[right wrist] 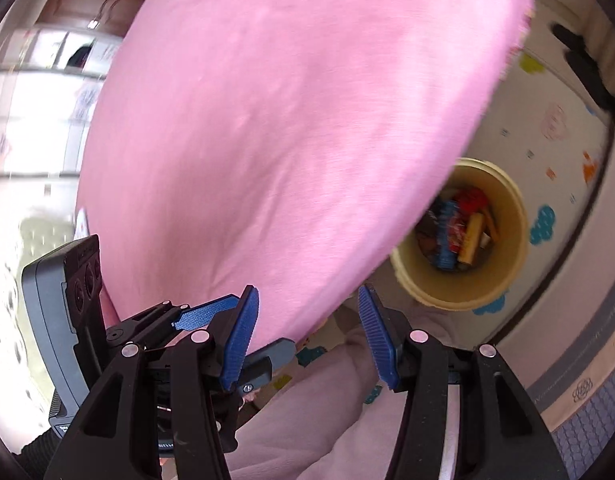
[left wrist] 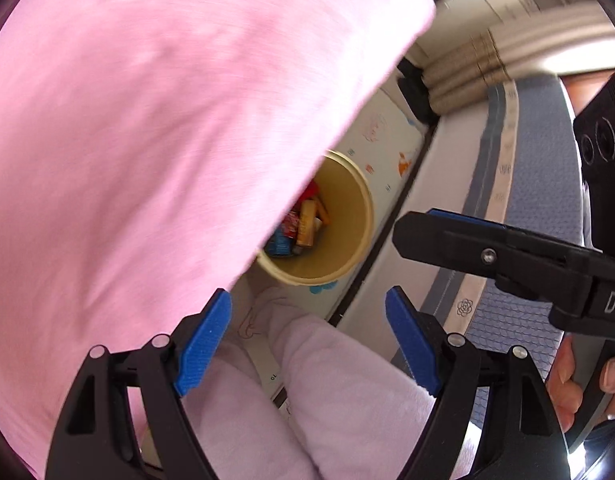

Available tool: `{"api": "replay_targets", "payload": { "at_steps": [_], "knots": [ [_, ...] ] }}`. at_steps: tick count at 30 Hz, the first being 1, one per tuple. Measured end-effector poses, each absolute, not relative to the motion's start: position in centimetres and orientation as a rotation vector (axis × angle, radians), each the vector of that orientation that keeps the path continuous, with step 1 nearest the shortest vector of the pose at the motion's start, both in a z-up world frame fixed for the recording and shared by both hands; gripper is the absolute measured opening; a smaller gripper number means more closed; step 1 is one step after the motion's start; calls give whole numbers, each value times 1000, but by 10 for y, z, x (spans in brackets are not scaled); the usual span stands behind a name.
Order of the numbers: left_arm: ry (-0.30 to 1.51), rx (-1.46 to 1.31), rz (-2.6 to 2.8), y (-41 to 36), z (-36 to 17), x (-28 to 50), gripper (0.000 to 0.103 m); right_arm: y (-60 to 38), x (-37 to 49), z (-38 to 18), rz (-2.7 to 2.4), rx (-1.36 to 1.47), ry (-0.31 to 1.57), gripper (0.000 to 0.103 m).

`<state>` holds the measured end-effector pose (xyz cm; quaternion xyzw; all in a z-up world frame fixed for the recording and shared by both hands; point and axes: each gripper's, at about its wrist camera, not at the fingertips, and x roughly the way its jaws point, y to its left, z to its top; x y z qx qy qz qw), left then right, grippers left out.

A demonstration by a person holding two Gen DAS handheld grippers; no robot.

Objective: Collect trash

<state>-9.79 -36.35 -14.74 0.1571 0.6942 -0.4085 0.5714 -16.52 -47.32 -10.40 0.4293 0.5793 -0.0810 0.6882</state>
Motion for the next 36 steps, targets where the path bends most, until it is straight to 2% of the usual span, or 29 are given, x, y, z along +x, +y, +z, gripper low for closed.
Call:
{"api": "replay_targets", "payload": {
  "at_steps": [9,16,26,32,36],
  "knots": [
    [1531,110,-672,-200,-105,-32,79,-345,-64,-83,84,738,1376,52],
    [1451,-7,-462,-90,-88,-17,79,-266,-12,-70,212,590,1396,52],
    [1368,-129,-323,-23,-63,-5,83,-208,24,-40,303,381,1350,52],
    [1294,-167,-238,-10,-46,1,90,-199,33,-25,303,244,1305,61],
    [1246,-177,-183,-9,-38,2,93,-201,36,-16,286,194,1273,75]
  ]
}}
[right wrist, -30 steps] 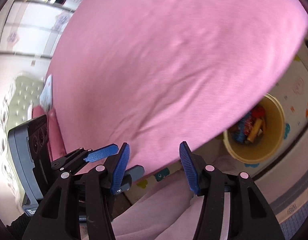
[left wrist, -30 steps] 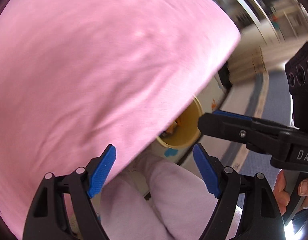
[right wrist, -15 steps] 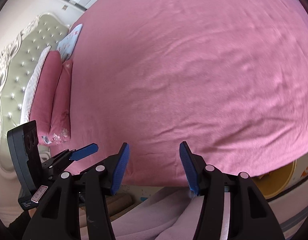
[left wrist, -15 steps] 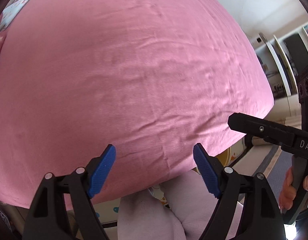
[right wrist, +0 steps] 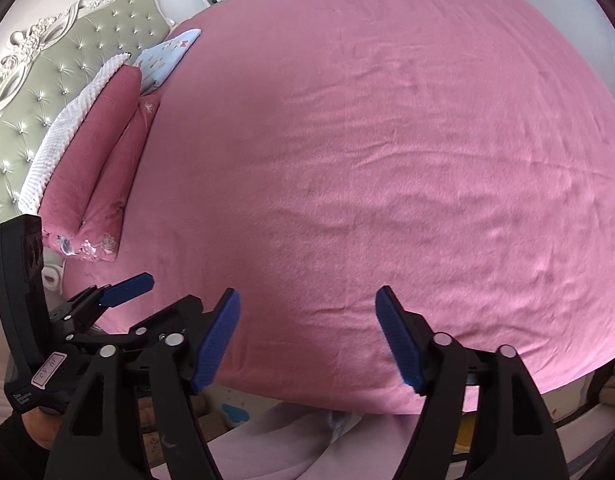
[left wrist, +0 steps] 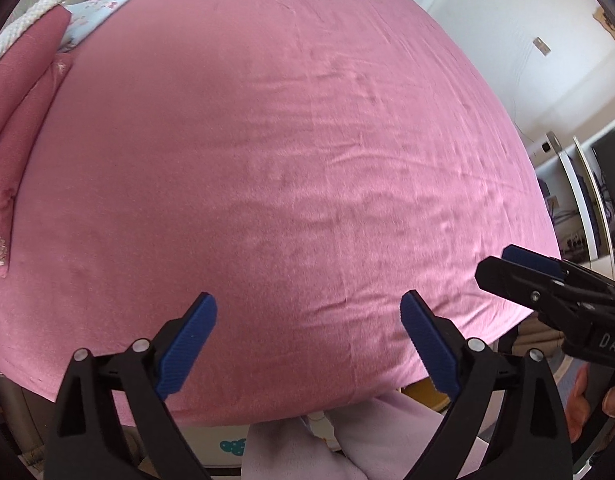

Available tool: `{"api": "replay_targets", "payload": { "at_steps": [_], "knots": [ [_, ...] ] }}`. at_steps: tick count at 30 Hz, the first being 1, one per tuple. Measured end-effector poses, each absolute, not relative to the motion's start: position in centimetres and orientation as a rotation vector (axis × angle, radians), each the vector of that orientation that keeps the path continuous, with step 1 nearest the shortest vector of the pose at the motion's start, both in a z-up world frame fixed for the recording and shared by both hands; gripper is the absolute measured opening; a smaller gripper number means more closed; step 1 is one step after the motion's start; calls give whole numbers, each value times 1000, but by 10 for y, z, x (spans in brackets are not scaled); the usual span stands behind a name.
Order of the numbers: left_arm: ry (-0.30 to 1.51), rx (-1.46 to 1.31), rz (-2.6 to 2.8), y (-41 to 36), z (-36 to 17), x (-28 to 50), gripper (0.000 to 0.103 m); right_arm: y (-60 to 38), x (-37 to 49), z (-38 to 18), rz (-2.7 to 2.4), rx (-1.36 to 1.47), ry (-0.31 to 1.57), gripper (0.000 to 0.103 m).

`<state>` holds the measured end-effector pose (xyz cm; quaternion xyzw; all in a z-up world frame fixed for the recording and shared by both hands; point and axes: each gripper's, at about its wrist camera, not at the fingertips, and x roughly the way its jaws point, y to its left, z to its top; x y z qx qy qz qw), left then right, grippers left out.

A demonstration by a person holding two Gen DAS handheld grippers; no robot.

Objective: Collect trash

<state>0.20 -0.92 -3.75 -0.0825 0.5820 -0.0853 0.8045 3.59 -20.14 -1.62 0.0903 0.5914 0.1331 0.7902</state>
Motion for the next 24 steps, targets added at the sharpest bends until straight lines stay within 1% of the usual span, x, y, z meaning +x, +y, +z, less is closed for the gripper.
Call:
{"api": "replay_targets", "payload": {
  "at_steps": [1,2,4,9,17,24],
  "knots": [
    [1238,-176,-173,-10,-36,2,94,-203,37,-14,281,189,1260,80],
    [1221,-168,-156,-11,-33,3,95,-205,37,-12,274,181,1248,82],
    [1194,-148,-119,-13,-29,4,99,-208,39,-8,264,164,1223,88],
    [1153,-179,-81,-14,-19,7,99,-219,46,-7,239,144,1192,92],
    [1116,-131,2,-20,-9,7,99,-228,49,-9,244,145,1196,93],
    [1095,-156,-13,-25,-4,6,99,-231,50,-10,274,148,1214,93]
  ]
}}
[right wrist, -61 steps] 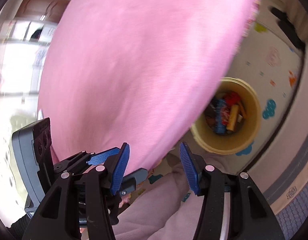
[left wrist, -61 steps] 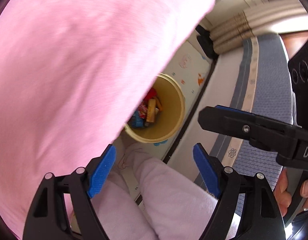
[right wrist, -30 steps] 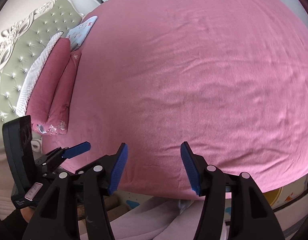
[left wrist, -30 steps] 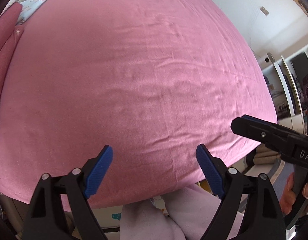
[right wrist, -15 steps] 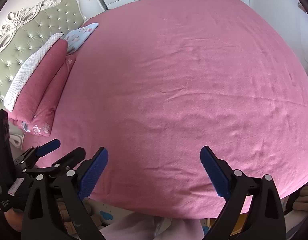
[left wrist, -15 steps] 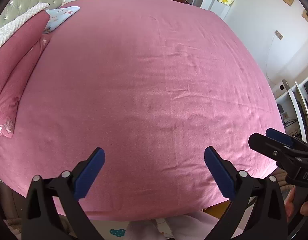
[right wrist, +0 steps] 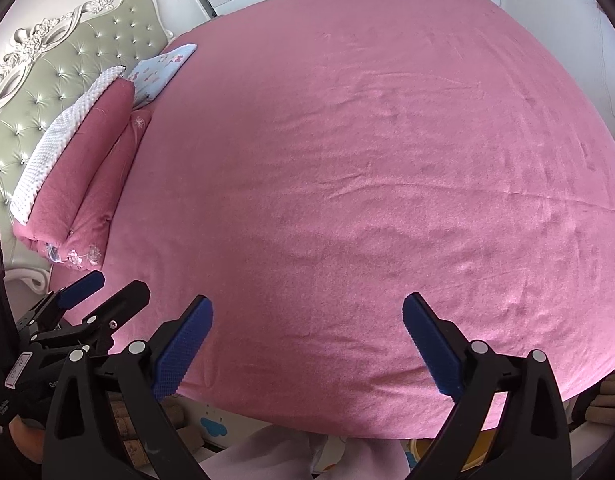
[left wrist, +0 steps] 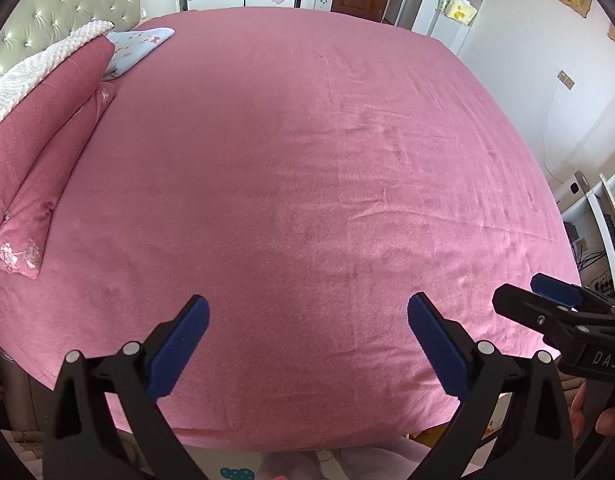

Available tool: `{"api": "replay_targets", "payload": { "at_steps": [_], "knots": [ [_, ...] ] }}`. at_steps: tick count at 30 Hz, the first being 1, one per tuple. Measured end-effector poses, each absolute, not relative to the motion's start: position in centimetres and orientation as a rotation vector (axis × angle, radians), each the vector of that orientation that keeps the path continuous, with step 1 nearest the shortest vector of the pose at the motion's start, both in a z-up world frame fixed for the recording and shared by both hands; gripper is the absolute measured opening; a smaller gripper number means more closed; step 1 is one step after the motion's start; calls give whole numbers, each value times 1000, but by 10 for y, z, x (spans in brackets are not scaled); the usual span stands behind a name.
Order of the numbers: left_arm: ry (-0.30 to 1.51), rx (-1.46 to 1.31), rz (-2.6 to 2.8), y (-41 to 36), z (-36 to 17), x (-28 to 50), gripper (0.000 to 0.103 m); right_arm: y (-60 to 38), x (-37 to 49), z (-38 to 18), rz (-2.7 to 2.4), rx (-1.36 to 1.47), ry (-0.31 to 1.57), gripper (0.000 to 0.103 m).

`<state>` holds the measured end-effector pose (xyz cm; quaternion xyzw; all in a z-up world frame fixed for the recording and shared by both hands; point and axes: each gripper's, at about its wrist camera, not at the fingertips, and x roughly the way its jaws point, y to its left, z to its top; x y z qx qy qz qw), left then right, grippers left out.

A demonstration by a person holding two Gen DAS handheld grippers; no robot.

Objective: Collect trash

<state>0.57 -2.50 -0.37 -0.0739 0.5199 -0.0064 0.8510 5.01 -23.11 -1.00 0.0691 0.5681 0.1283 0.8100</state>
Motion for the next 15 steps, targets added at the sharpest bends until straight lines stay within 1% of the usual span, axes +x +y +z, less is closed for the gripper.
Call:
{"api": "replay_targets", "payload": {
  "at_steps": [15],
  "knots": [
    [1132,-160,3,-28,-11,13,99,-240,54,-8,276,162,1209,93]
  ]
}}
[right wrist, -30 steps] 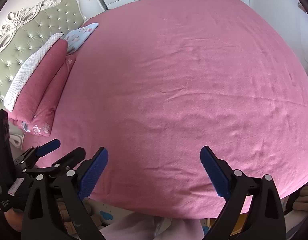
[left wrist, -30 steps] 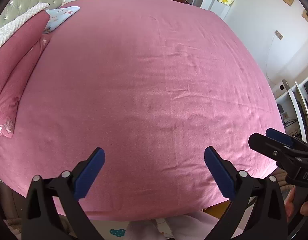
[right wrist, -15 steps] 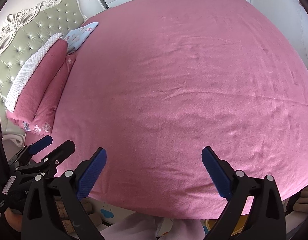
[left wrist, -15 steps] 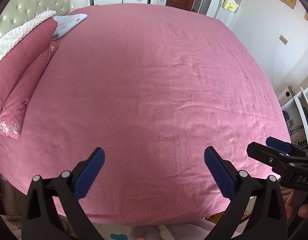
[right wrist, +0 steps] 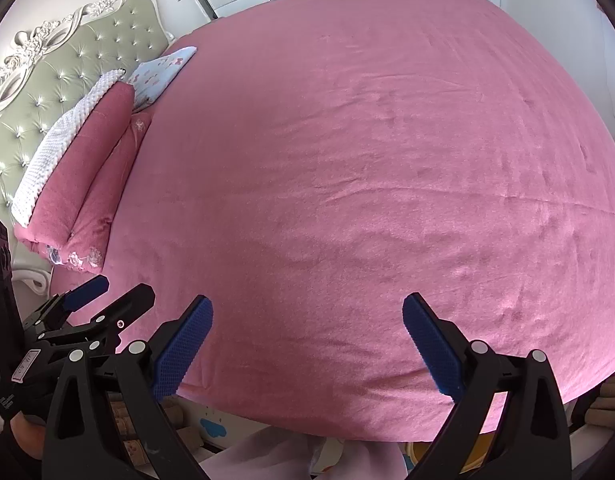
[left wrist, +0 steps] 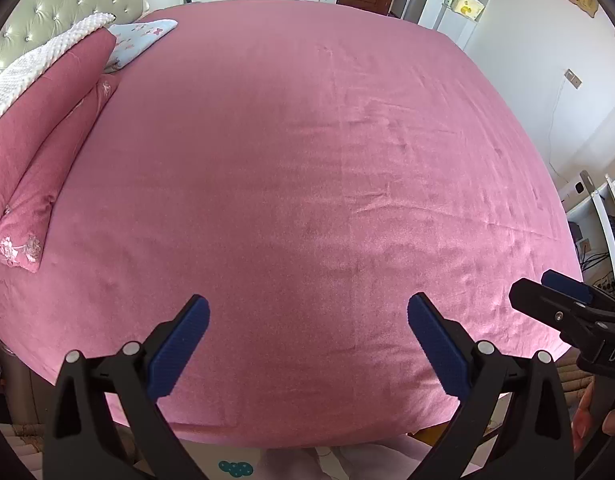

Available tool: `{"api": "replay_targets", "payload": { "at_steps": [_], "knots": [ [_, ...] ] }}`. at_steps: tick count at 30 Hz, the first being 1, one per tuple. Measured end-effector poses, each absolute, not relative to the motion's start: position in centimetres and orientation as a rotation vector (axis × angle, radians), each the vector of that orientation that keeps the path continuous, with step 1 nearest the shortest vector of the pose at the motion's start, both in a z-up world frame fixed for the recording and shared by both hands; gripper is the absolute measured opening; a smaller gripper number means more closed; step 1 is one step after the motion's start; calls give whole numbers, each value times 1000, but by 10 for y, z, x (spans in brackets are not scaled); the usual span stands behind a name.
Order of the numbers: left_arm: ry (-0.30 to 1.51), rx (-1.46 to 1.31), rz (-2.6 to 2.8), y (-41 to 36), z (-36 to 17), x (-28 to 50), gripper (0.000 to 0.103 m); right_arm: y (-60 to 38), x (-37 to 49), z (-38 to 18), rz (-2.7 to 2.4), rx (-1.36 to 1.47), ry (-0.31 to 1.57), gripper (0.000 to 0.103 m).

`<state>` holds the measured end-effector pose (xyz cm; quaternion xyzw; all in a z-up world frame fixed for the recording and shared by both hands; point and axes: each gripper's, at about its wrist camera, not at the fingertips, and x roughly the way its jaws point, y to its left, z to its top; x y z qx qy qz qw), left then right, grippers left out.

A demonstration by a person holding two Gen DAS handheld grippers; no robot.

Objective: Collect trash

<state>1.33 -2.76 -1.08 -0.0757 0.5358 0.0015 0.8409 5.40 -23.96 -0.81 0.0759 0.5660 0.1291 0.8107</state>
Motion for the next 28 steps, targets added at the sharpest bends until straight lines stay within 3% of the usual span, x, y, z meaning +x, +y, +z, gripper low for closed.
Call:
{"api": "replay_targets", "payload": {
  "at_steps": [28],
  "knots": [
    [1141,-181,27,-20,-11,27,99,-246,62,-12,279,163,1226,93]
  ]
}}
